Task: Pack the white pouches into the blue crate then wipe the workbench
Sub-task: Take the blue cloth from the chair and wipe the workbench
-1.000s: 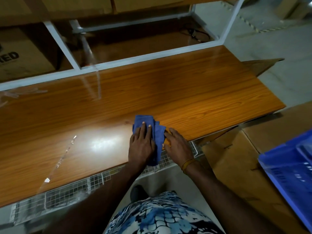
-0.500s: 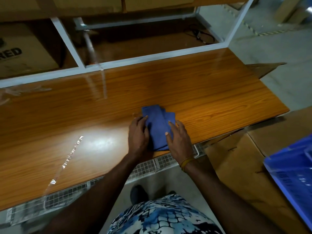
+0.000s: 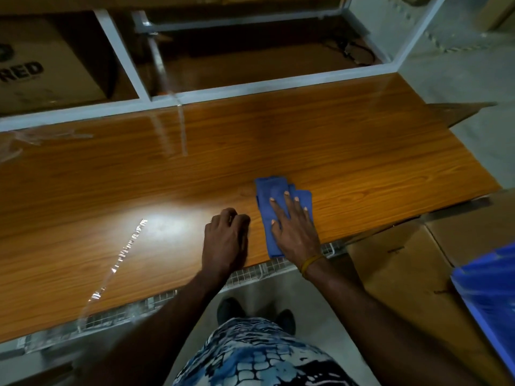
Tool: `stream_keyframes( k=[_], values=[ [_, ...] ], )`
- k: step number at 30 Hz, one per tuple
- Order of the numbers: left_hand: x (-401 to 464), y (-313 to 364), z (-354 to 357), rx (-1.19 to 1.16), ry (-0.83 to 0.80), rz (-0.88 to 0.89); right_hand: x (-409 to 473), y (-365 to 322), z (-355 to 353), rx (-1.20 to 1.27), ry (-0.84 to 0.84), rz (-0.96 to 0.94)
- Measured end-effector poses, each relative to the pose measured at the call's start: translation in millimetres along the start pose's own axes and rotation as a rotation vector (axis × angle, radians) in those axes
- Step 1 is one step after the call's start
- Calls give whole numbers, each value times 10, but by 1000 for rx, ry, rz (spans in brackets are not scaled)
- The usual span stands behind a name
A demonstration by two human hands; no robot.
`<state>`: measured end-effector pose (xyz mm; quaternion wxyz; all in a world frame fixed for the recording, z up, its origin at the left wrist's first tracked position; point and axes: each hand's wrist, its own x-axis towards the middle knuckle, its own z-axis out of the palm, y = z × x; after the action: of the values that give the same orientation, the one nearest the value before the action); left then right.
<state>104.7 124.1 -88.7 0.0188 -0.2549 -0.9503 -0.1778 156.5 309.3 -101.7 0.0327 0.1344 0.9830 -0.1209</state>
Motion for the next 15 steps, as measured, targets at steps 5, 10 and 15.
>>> stream_keyframes(
  k=[5,10,15],
  values=[
    [29,11,-5,-32,-38,8,317,-59,-40,40,-1,142],
    [43,-40,-10,-115,-34,11,176,-42,-17,17,-62,-92],
    [62,-61,-3,-169,-52,-13,325,274,-106,55,-15,50]
  ],
)
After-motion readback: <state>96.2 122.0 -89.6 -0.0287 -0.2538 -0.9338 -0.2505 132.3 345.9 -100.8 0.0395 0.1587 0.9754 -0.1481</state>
